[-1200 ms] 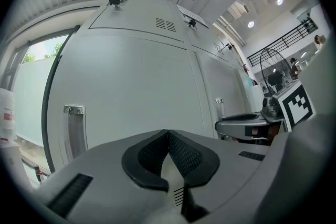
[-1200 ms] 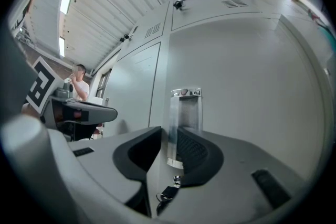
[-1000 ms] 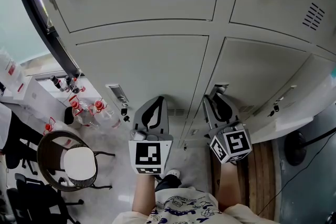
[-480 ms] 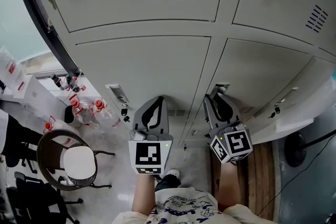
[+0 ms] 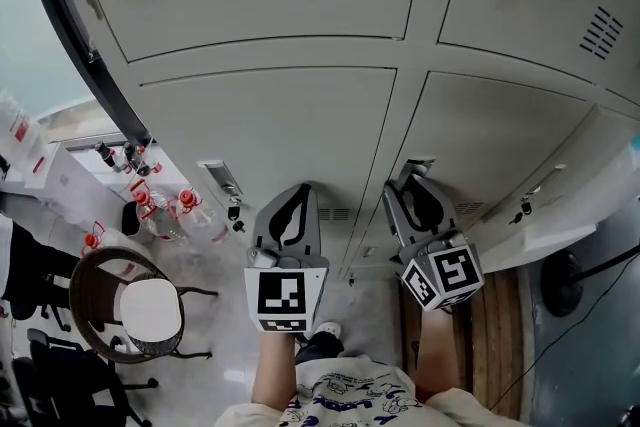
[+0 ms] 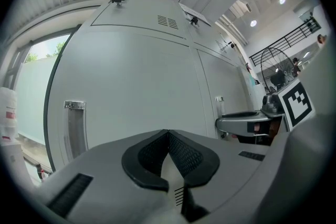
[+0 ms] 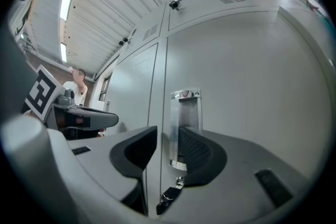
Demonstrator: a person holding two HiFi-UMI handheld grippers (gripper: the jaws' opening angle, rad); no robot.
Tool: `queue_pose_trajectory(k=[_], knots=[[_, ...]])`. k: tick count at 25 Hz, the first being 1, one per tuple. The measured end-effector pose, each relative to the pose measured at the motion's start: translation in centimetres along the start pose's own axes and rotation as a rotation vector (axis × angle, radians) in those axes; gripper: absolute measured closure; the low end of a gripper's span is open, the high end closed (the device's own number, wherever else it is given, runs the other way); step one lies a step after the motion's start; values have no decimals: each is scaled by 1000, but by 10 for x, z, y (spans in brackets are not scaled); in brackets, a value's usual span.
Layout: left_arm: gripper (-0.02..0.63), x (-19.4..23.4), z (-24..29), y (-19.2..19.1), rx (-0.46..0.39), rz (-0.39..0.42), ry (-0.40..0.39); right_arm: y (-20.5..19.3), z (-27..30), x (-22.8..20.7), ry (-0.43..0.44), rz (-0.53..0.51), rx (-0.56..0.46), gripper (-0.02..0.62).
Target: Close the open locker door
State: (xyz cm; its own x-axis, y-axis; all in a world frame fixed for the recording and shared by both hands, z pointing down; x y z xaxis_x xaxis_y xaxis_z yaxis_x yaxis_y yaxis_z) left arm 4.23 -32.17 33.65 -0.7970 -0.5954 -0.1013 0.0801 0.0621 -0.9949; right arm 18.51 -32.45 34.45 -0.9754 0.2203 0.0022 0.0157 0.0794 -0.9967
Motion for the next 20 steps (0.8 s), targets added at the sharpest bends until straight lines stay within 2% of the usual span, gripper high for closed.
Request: queue_pose_trajectory(k=[2,20], knots=[[603,-1,0,1,0,3,-1,0,-1,2,9,-8,0,446],[603,-14,-8,8,-12,13,-24,4,-24,5,-19,-24,-8,446]])
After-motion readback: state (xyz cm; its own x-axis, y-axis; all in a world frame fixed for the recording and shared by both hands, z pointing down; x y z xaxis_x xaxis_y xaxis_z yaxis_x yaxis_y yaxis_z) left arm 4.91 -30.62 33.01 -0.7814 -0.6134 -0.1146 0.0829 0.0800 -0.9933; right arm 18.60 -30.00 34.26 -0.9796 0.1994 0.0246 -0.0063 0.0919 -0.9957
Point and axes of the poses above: the fingertips, and each gripper's own axes: z forward along the fingers, x to its left, y out of its top, the point moved 1 cm from there along -z, backward along the fingers, and after that the axes turned 13 degrees about -y, right-handed, at the moved point
